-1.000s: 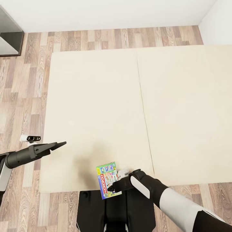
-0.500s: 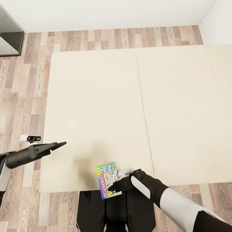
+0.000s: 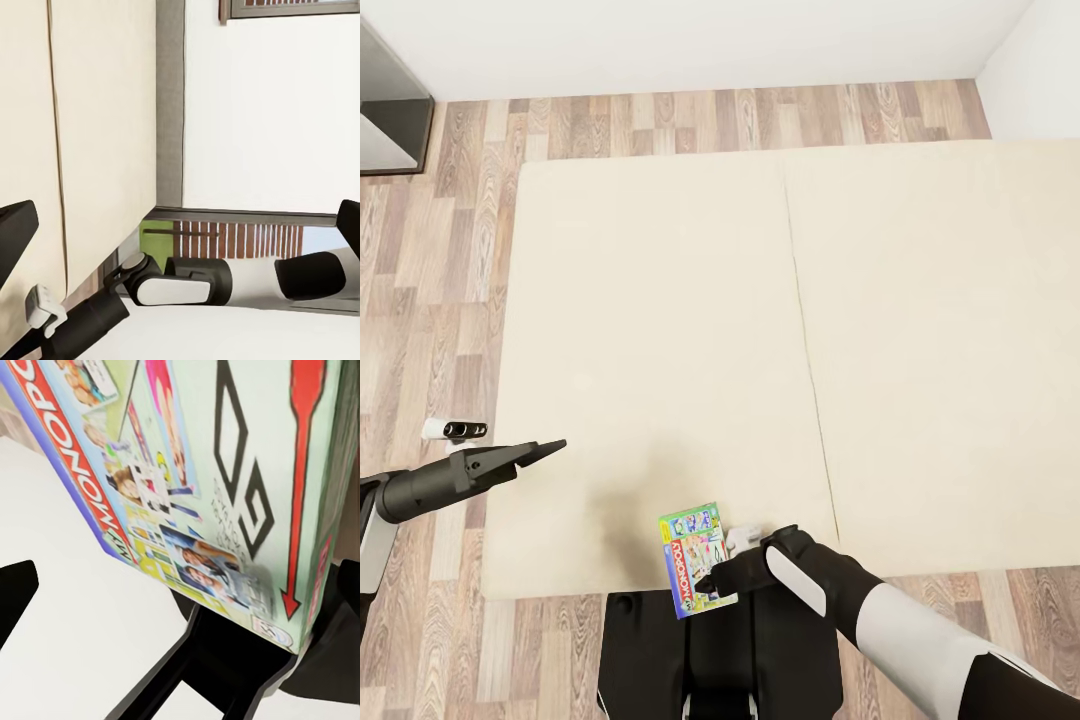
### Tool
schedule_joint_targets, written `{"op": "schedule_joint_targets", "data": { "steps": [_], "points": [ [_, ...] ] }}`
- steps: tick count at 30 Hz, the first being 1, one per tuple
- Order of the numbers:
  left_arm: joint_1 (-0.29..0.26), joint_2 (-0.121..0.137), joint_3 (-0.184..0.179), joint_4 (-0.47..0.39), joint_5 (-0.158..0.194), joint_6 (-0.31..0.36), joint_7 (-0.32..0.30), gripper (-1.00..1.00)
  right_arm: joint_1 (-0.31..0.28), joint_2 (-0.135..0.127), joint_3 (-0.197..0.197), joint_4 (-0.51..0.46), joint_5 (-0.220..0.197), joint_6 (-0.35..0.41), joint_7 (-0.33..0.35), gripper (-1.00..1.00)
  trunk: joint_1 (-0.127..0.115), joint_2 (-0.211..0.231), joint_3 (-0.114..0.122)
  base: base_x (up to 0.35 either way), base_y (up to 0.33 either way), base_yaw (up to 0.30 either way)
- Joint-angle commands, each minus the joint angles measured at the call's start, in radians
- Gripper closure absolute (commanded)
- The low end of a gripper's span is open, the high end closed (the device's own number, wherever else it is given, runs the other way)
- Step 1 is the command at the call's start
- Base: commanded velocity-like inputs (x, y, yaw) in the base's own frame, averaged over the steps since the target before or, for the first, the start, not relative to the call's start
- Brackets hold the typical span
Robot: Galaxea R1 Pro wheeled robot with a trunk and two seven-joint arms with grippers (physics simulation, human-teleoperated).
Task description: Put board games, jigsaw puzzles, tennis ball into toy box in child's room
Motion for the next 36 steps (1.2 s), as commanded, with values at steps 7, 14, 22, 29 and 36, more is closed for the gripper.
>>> {"op": "schedule_joint_targets", "data": {
  "steps": [7, 14, 22, 29, 36],
  "points": [
    [0.0, 0.0, 0.0, 0.0, -0.001, 0.011, -0.004, -1.0, -0.001, 0.002, 0.001, 0.02, 0.004, -0.011, 0.004, -1.0, 0.001, -0.002, -0.001, 0.0, 0.0, 0.0],
    [0.0, 0.0, 0.0, 0.0, -0.001, 0.011, -0.004, -1.0, -0.001, 0.003, 0.002, 0.03, 0.006, -0.031, 0.006, -1.0, 0.001, -0.002, -0.001, 0.0, 0.0, 0.0],
    [0.0, 0.0, 0.0, 0.0, -0.001, 0.011, -0.004, -1.0, -0.001, 0.003, 0.002, 0.032, 0.005, -0.032, 0.011, -1.0, 0.001, -0.002, -0.001, 0.0, 0.0, 0.0],
    [0.0, 0.0, 0.0, 0.0, -0.001, 0.011, -0.004, -1.0, -0.001, 0.005, 0.002, 0.032, 0.004, -0.031, 0.011, -1.0, 0.001, -0.002, -0.001, 0.0, 0.034, 0.0],
    [0.0, -0.001, 0.0, 0.0, -0.001, 0.011, -0.004, -1.0, 0.0, 0.005, 0.002, 0.032, 0.003, -0.031, 0.005, -1.0, 0.001, -0.002, -0.001, 0.0, 0.076, 0.0]
  ]
}}
